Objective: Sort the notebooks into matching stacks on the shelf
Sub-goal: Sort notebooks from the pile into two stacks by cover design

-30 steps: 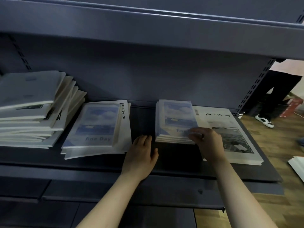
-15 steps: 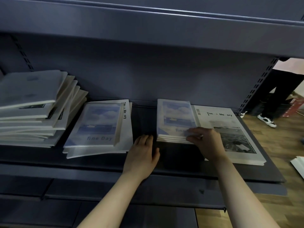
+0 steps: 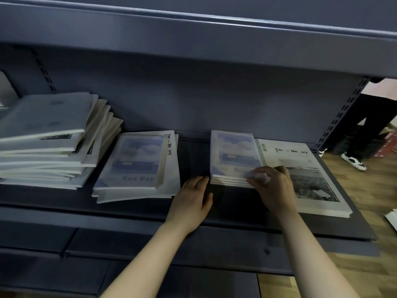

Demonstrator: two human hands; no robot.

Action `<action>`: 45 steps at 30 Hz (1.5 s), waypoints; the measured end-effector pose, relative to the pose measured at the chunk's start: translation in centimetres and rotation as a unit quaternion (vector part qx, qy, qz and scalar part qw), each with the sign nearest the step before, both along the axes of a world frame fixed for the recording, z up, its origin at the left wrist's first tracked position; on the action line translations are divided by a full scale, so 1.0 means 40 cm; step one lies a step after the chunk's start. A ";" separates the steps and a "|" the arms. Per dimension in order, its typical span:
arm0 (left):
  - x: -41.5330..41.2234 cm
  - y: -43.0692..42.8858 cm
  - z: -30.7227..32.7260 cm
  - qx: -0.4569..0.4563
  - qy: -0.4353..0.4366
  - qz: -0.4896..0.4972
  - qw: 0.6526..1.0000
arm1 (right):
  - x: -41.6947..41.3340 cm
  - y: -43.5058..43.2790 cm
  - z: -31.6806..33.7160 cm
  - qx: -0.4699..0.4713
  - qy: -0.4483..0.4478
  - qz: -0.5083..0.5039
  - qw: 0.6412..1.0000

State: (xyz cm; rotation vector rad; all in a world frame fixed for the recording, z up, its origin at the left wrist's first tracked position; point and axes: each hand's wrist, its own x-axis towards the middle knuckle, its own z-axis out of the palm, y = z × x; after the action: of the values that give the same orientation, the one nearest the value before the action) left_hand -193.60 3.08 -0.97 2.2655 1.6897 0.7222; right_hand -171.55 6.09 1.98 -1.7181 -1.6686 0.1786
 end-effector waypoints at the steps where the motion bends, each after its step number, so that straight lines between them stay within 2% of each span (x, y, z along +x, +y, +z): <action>1: -0.007 -0.008 0.007 0.002 -0.016 -0.021 1.000 | -0.004 -0.004 -0.002 0.002 -0.004 -0.006 1.000; 4: -0.033 -0.034 0.033 0.025 -0.064 -0.063 0.996 | -0.026 -0.014 -0.007 0.008 -0.010 0.001 1.000; 7: -0.079 -0.045 0.051 0.077 -0.094 -0.042 0.992 | -0.069 -0.027 -0.007 0.000 0.013 0.038 0.999; 9: -0.122 -0.043 0.058 0.111 -0.080 0.001 0.991 | -0.106 -0.035 -0.011 -0.013 0.035 0.076 0.996; 11: -0.173 -0.032 0.057 0.126 -0.020 0.058 0.990 | -0.146 -0.042 -0.017 -0.046 0.055 0.104 0.992; 13: -0.226 -0.019 0.053 0.106 0.039 0.123 0.986 | -0.183 -0.048 -0.027 -0.075 0.086 0.122 0.986; 16: -0.281 -0.010 0.047 0.052 0.067 0.180 0.980 | -0.230 -0.056 -0.037 -0.084 0.097 0.141 0.982; 22: -0.303 0.005 0.062 0.009 0.075 0.175 0.982 | -0.283 -0.057 -0.036 -0.101 0.114 0.149 0.977; 27: -0.312 0.018 0.102 -0.040 0.142 0.148 0.978 | -0.291 -0.056 -0.040 -0.106 0.146 0.133 0.975; 34: -0.286 0.019 0.102 0.032 0.206 0.138 0.968 | -0.289 -0.056 -0.043 -0.122 0.164 0.119 0.972; 38: -0.297 0.001 0.117 0.088 0.168 0.141 0.972 | -0.291 -0.062 -0.033 -0.137 0.198 0.120 0.963; 43: -0.248 -0.034 0.147 0.202 0.084 0.083 0.972 | -0.303 -0.069 -0.019 -0.194 0.335 0.149 0.910; 45: -0.206 -0.046 0.161 0.248 0.062 0.053 0.965 | -0.313 -0.066 -0.011 -0.216 0.398 0.176 0.874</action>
State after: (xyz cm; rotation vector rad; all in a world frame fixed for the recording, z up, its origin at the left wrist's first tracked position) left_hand -201.83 1.23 5.46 2.6022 1.8654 1.1614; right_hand -184.06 3.43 1.55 -1.3030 -1.3162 1.3296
